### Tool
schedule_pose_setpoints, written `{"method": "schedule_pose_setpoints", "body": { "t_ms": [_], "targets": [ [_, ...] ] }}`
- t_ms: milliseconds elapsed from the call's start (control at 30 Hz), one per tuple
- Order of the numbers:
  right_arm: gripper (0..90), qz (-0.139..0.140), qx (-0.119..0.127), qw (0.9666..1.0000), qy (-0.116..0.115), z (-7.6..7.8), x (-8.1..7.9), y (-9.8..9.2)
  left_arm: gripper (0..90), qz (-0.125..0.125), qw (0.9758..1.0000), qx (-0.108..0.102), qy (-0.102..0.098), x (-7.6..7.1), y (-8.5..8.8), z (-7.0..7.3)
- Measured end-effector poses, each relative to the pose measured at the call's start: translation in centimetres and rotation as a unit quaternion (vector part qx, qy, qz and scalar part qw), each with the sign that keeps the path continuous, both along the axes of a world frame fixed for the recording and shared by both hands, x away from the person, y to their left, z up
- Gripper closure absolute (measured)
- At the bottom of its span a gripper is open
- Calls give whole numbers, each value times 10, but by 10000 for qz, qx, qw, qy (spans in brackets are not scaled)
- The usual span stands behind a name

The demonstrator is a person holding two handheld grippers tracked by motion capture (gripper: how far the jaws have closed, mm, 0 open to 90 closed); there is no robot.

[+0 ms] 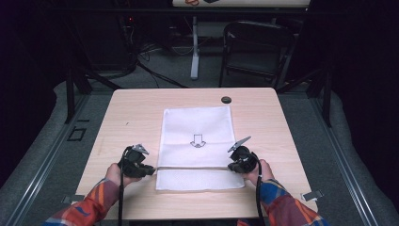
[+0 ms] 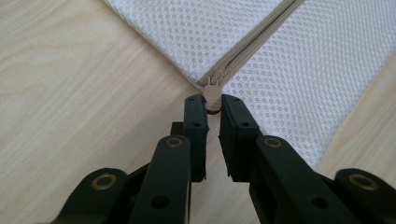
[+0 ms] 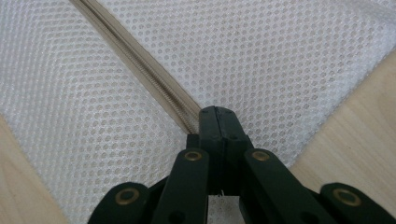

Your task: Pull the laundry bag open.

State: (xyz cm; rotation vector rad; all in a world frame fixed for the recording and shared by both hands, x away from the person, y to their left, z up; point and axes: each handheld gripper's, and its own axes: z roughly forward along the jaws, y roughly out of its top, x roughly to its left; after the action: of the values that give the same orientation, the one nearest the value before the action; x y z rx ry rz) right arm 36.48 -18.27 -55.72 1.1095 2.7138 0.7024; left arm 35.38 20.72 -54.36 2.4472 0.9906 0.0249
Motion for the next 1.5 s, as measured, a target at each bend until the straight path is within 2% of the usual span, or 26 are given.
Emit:
{"method": "schedule_pose_setpoints", "body": {
  "t_ms": [33,200,267,333,433,467,500,533,567,633,667,700,800,933,1000,1100,1167,1333,1433,1500],
  "targets": [
    [900,7,-62,10000,-5,0,0,0,811,-6,10000,18,11,1,0,-1],
    [900,62,-19,10000,-27,0,0,1,808,43,9999,48,90,4,0,-4],
    [900,81,-82,9999,-70,0,0,2,803,96,9999,64,126,5,-1,-6],
    [885,82,2,9999,-58,0,0,3,785,118,9998,69,147,6,0,-6],
    [797,215,-21,9997,-109,5,-1,4,637,199,9997,21,143,7,1,-4],
    [779,177,60,9997,-133,6,-2,5,588,213,9997,-14,134,7,1,-2],
    [739,220,31,9996,-189,9,-3,5,542,245,9997,-39,86,7,2,2],
    [700,199,107,9993,-283,13,-4,7,493,274,9996,-91,51,6,2,4],
    [668,258,66,9991,-321,18,-5,7,455,299,9994,-148,55,5,3,7],
    [589,240,136,9988,-407,24,-7,7,395,343,9991,-245,17,3,3,11],
    [552,226,151,9987,-425,29,-8,6,359,287,9992,-288,37,3,4,13],
    [510,191,190,9987,-425,32,-10,5,286,328,9991,-280,17,1,4,16],
    [379,90,241,9984,-506,42,-14,-2,196,392,9986,-339,-76,-4,8,23],
    [257,-142,305,9980,-544,51,-19,-16,158,544,9974,-437,-162,-13,17,30],
    [169,-289,297,9976,-556,54,-22,-25,154,625,9969,-435,-182,-17,22,32],
    [124,-552,338,9965,-523,55,-27,-38,138,729,9964,-378,-204,-25,28,32],
    [71,-726,207,9961,-464,56,-31,-48,127,778,9963,-310,-214,-28,31,32],
    [2,-1129,162,9925,-430,52,-42,-70,103,926,9951,-232,-245,-37,38,32],
    [0,-1296,131,9906,-409,47,-49,-82,89,1048,9938,-233,-271,-41,44,31],
    [0,-1372,155,9898,-359,43,-52,-87,78,1113,9932,-151,-292,-40,45,29]
  ]
}}
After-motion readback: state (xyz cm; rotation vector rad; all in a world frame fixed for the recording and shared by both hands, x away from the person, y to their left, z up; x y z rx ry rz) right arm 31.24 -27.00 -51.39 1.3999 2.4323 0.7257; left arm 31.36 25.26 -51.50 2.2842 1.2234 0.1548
